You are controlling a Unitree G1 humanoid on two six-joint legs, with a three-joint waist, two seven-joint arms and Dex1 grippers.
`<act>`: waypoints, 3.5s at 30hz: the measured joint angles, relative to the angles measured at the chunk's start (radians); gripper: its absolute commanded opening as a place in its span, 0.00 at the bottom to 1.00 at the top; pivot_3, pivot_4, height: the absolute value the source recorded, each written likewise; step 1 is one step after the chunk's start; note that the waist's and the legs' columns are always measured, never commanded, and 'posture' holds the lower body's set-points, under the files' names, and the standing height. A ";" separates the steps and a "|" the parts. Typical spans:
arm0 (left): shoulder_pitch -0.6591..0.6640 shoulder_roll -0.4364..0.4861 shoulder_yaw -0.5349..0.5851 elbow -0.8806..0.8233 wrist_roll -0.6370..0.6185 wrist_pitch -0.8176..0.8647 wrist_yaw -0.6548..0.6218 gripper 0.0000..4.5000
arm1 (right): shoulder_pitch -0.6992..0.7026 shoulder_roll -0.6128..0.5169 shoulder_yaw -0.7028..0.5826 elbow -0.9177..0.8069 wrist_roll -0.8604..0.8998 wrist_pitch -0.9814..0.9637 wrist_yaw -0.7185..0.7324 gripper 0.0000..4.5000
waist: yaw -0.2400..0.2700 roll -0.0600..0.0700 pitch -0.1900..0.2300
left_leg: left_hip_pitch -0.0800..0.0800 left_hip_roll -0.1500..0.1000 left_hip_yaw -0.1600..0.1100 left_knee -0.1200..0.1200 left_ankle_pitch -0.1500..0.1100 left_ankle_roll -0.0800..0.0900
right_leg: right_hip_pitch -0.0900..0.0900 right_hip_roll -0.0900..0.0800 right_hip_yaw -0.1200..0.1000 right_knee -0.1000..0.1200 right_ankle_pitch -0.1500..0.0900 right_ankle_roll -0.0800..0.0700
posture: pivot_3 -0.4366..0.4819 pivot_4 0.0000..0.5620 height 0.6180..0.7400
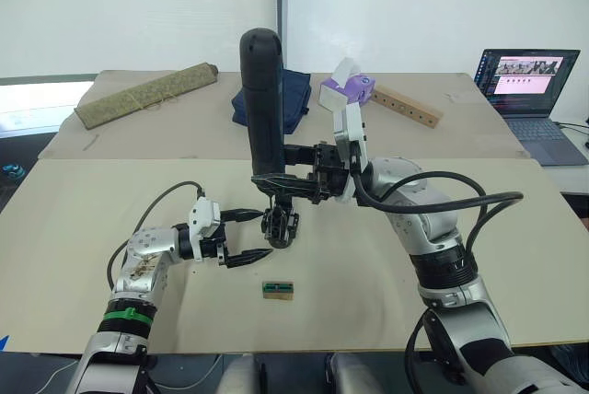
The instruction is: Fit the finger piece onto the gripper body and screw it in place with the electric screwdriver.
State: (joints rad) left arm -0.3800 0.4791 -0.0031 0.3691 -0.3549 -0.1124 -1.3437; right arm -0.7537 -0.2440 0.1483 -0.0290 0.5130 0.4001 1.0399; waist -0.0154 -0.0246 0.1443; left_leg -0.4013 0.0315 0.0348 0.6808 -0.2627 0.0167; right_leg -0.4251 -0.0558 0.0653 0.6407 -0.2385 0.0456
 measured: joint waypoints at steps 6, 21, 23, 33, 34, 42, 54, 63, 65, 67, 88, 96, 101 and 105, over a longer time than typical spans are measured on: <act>0.000 0.000 0.000 0.000 0.003 0.000 0.002 1.00 | 0.000 0.005 0.003 0.000 0.000 0.000 -0.001 0.43 | 0.000 0.000 0.000 | 0.000 0.000 0.000 0.000 0.000 0.000 | 0.000 0.000 0.000 0.000 0.000 0.000 | 0.48 0.27 1.00; -0.004 -0.004 -0.027 0.047 0.056 -0.022 0.029 1.00 | 0.000 0.020 0.013 0.001 -0.021 0.000 -0.004 0.43 | 0.000 0.000 0.000 | 0.000 0.000 0.000 0.000 0.000 0.000 | 0.000 0.000 0.000 0.000 0.000 0.000 | 0.48 0.27 1.00; -0.008 -0.010 -0.034 0.059 0.062 -0.024 0.033 1.00 | 0.000 0.019 0.013 0.001 -0.021 0.000 -0.004 0.43 | 0.000 0.000 0.000 | 0.000 0.000 0.000 0.000 0.000 0.000 | 0.000 0.000 0.000 0.000 0.000 0.000 | 0.48 0.27 1.00; -0.061 -0.048 -0.060 0.134 0.101 -0.061 0.066 1.00 | 0.001 0.019 0.013 0.006 -0.024 0.000 -0.003 0.43 | 0.000 0.000 0.000 | 0.000 0.000 0.001 0.000 0.000 0.000 | 0.000 0.000 0.000 0.000 0.000 0.000 | 0.48 0.27 1.00; -0.069 -0.055 -0.061 0.146 0.102 -0.063 0.067 1.00 | 0.001 0.018 0.013 0.007 -0.024 0.000 -0.003 0.43 | 0.000 0.000 0.000 | 0.000 0.000 0.001 0.000 0.000 0.000 | 0.000 0.000 0.000 0.000 0.000 0.000 | 0.48 0.27 1.00; -0.123 -0.085 -0.088 0.226 0.125 -0.095 0.065 1.00 | 0.001 0.018 0.013 0.007 -0.024 0.000 -0.004 0.43 | 0.000 0.000 0.000 | 0.000 -0.001 0.001 0.000 0.000 0.000 | 0.000 0.000 0.000 0.000 0.000 0.000 | 0.48 0.27 1.00; -0.156 -0.092 -0.099 0.279 0.151 -0.137 0.054 0.72 | 0.001 0.019 0.013 0.007 -0.027 0.000 -0.013 0.43 | 0.000 0.000 0.000 | 0.000 -0.001 0.001 0.000 0.000 0.000 | 0.000 0.000 0.000 0.000 0.000 0.000 | 0.48 0.27 1.00; -0.169 -0.096 -0.105 0.312 0.166 -0.176 0.055 0.51 | 0.009 0.022 0.015 0.018 -0.033 -0.022 -0.014 0.43 | 0.001 0.000 0.000 | 0.002 -0.001 0.001 0.000 0.000 0.000 | 0.002 0.000 0.000 0.001 0.000 0.000 | 0.48 0.27 1.00; -0.169 -0.096 -0.106 0.313 0.167 -0.177 0.056 0.51 | 0.014 0.022 0.016 0.020 -0.037 -0.031 -0.014 0.43 | 0.001 0.000 -0.001 | 0.002 -0.001 0.001 0.000 0.000 0.000 | 0.002 0.000 0.000 0.001 0.000 0.000 | 0.48 0.27 1.00; -0.169 -0.096 -0.106 0.315 0.167 -0.178 0.057 0.51 | 0.016 0.022 0.016 0.022 -0.038 -0.037 -0.014 0.43 | 0.001 0.000 -0.001 | 0.003 -0.001 0.001 0.000 0.000 0.000 | 0.002 0.000 0.000 0.001 0.000 0.000 | 0.48 0.27 1.00; -0.168 -0.096 -0.109 0.317 0.175 -0.173 0.067 0.51 | 0.043 0.023 0.043 0.038 -0.039 -0.071 -0.016 0.43 | 0.001 0.000 -0.007 | 0.005 -0.001 0.001 0.000 0.000 0.000 | 0.005 0.000 0.000 0.001 0.000 0.000 | 0.48 0.27 1.00; -0.167 -0.096 -0.109 0.317 0.176 -0.172 0.067 0.51 | 0.057 0.024 0.061 0.021 -0.041 -0.071 -0.021 0.43 | 0.001 0.000 -0.009 | 0.007 -0.001 0.001 0.000 0.000 0.000 | 0.006 0.000 0.000 0.001 0.000 0.000 | 0.48 0.27 1.00; -0.163 -0.096 -0.109 0.317 0.177 -0.171 0.068 0.51 | 0.065 0.024 0.073 0.016 -0.060 -0.082 -0.021 0.43 | 0.000 0.000 -0.010 | 0.010 -0.001 0.001 -0.001 0.000 0.000 | 0.009 0.001 0.000 0.000 -0.001 0.000 | 0.48 0.27 1.00; -0.158 -0.096 -0.109 0.315 0.177 -0.171 0.072 0.51 | 0.060 0.026 0.075 0.017 -0.062 -0.090 -0.021 0.43 | 0.000 0.000 -0.010 | 0.013 0.000 0.001 -0.002 0.000 0.000 | 0.013 0.001 0.000 -0.001 -0.001 0.000 | 0.48 0.27 1.00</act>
State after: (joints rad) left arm -0.5385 0.3833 -0.1123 0.6843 -0.1780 -0.2836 -1.2719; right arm -0.6932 -0.2185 0.2231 -0.0116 0.4512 0.3096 1.0184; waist -0.0156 -0.0243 0.1341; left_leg -0.3880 0.0311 0.0358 0.6792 -0.2628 0.0169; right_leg -0.4124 -0.0552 0.0654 0.6401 -0.2398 0.0455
